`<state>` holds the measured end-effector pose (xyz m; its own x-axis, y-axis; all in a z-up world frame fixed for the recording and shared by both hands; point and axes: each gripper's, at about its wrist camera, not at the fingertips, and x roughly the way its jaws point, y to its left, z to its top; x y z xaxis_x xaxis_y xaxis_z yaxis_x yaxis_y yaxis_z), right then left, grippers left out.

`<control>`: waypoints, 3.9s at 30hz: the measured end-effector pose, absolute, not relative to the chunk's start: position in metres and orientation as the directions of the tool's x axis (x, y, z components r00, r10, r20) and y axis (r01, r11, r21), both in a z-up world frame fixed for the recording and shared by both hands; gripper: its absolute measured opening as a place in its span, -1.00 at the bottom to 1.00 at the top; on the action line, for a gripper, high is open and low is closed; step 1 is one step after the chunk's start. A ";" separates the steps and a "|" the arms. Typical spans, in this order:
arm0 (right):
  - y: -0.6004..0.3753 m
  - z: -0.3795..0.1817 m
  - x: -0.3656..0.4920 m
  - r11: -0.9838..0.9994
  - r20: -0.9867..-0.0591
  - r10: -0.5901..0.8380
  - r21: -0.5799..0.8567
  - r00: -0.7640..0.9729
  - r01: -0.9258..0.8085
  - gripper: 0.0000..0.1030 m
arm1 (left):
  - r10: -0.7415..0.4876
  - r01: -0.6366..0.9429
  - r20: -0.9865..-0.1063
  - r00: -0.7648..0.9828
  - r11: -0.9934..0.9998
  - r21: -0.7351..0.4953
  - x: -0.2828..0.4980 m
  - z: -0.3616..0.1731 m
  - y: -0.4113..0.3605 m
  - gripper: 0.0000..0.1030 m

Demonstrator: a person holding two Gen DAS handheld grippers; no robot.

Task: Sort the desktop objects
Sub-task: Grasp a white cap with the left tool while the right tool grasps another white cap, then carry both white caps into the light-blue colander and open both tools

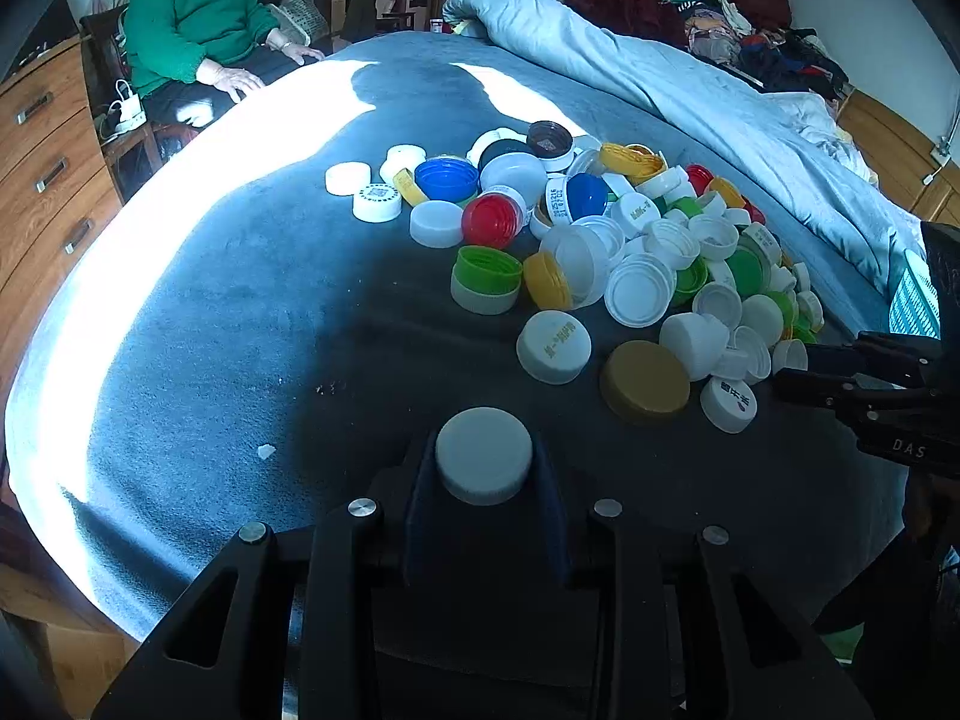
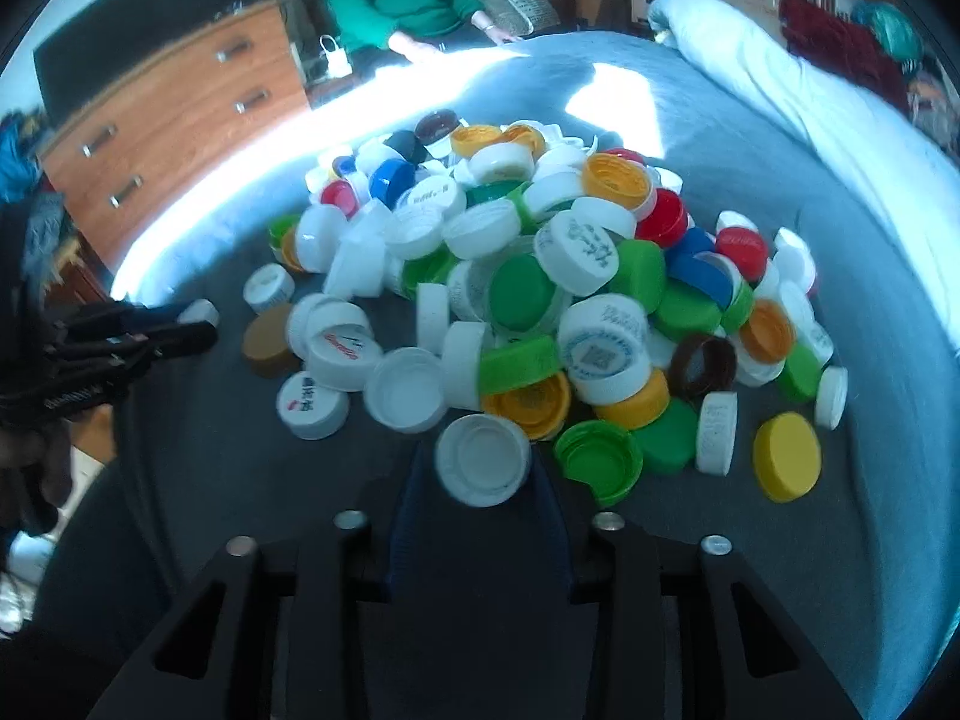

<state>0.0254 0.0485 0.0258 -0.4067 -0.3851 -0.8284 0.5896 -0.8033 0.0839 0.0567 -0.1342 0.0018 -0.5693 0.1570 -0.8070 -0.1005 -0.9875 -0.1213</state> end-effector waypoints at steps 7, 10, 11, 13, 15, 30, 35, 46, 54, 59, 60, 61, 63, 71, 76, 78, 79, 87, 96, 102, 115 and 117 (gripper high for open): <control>0.069 0.047 0.041 -0.810 -0.801 -0.418 0.115 -0.429 0.575 -0.35 | 0.162 -0.086 -0.777 -0.609 -0.987 -0.138 0.066 0.013 -0.139 -0.48; 0.078 0.065 0.053 -0.815 -0.779 -0.434 0.126 -0.453 0.565 -0.35 | 0.166 -0.093 -0.756 -0.633 -0.986 -0.138 0.072 0.026 -0.138 -0.48; 0.081 0.071 0.056 -0.816 -0.772 -0.439 0.127 -0.461 0.564 -0.35 | 0.168 -0.099 -0.749 -0.641 -0.986 -0.137 0.074 0.032 -0.136 -0.48; 0.087 0.086 0.063 -0.815 -0.754 -0.450 0.127 -0.479 0.565 -0.35 | 0.170 -0.109 -0.734 -0.658 -0.985 -0.131 0.078 0.044 -0.131 -0.48; 0.093 0.099 0.069 -0.817 -0.737 -0.457 0.125 -0.499 0.563 -0.35 | 0.175 -0.120 -0.724 -0.668 -0.985 -0.126 0.080 0.054 -0.125 -0.48; 0.164 0.177 0.096 -0.879 -0.647 -0.418 0.112 -0.638 0.463 -0.34 | 0.308 -0.326 -0.662 -0.684 -0.940 -0.100 0.073 0.127 -0.011 -0.48; 0.201 0.187 0.103 -0.907 -0.633 -0.382 0.118 -0.674 0.404 -0.34 | 0.361 -0.398 -0.646 -0.673 -0.912 -0.095 0.069 0.144 0.033 -0.48; 0.284 0.216 0.116 -0.957 -0.590 -0.275 0.097 -0.759 0.272 -0.34 | 0.449 -0.518 -0.628 -0.636 -0.851 -0.084 0.061 0.175 0.126 -0.48; 0.337 0.230 0.121 -0.980 -0.577 -0.195 0.089 -0.793 0.176 -0.34 | 0.511 -0.600 -0.614 -0.602 -0.796 -0.075 0.058 0.197 0.192 -0.48; 0.365 0.236 0.125 -0.987 -0.570 -0.158 0.083 -0.807 0.135 -0.34 | 0.547 -0.649 -0.614 -0.569 -0.757 -0.073 0.059 0.211 0.235 -0.48; 0.369 0.236 0.125 -0.988 -0.569 -0.152 0.081 -0.809 0.128 -0.34 | 0.554 -0.659 -0.615 -0.561 -0.749 -0.074 0.059 0.214 0.245 -0.48; 0.375 0.237 0.126 -0.990 -0.567 -0.143 0.080 -0.811 0.118 -0.34 | 0.559 -0.667 -0.617 -0.553 -0.741 -0.074 0.059 0.215 0.251 -0.48; 0.383 0.238 0.126 -0.991 -0.566 -0.132 0.083 -0.814 0.103 -0.34 | 0.570 -0.688 -0.621 -0.538 -0.723 -0.068 0.061 0.219 0.267 -0.48; 0.434 0.234 0.134 -0.996 -0.585 -0.055 0.090 -0.809 0.003 -0.34 | 0.609 -0.759 -0.636 -0.473 -0.649 -0.057 0.060 0.219 0.333 -0.48; 0.470 0.225 0.144 -0.992 -0.612 -0.009 0.104 -0.791 -0.069 -0.34 | 0.601 -0.805 -0.690 -0.402 -0.592 -0.047 0.060 0.206 0.380 -0.48; 0.478 0.221 0.147 -0.990 -0.619 -0.001 0.111 -0.786 -0.087 -0.34 | 0.587 -0.822 -0.719 -0.372 -0.568 -0.038 0.062 0.199 0.398 -0.48; 0.483 0.219 0.148 -0.989 -0.622 0.003 0.115 -0.783 -0.095 -0.34 | 0.577 -0.829 -0.731 -0.364 -0.558 -0.028 0.064 0.195 0.406 -0.48; 0.500 0.204 0.153 -0.983 -0.640 0.004 0.139 -0.769 -0.121 -0.34 | 0.494 -0.839 -0.784 -0.376 -0.541 0.062 0.074 0.170 0.437 -0.48; 0.505 0.188 0.148 -0.980 -0.653 -0.018 0.162 -0.757 -0.117 -0.34 | 0.473 -0.839 -0.796 -0.377 -0.538 0.078 0.072 0.161 0.445 -0.48; 0.509 0.184 0.145 -0.979 -0.656 -0.019 0.165 -0.754 -0.119 -0.34 | 0.472 -0.842 -0.802 -0.367 -0.536 0.070 0.070 0.158 0.446 -0.48; 0.510 0.181 0.145 -0.979 -0.659 -0.016 0.164 -0.752 -0.123 -0.33 | 0.488 -0.844 -0.796 -0.358 -0.533 0.053 0.070 0.159 0.446 -0.47; 0.510 0.181 0.145 -0.979 -0.660 -0.006 0.158 -0.752 -0.131 -0.07 | 0.492 -0.840 -0.793 -0.358 -0.540 0.044 0.069 0.161 0.444 -0.28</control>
<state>0.1452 0.5099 0.1812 -0.7515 -0.0062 -0.6597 -0.1310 -0.9787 0.1584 0.0687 0.4445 0.1611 -0.3583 0.4924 -0.7932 -0.8404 -0.5402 0.0443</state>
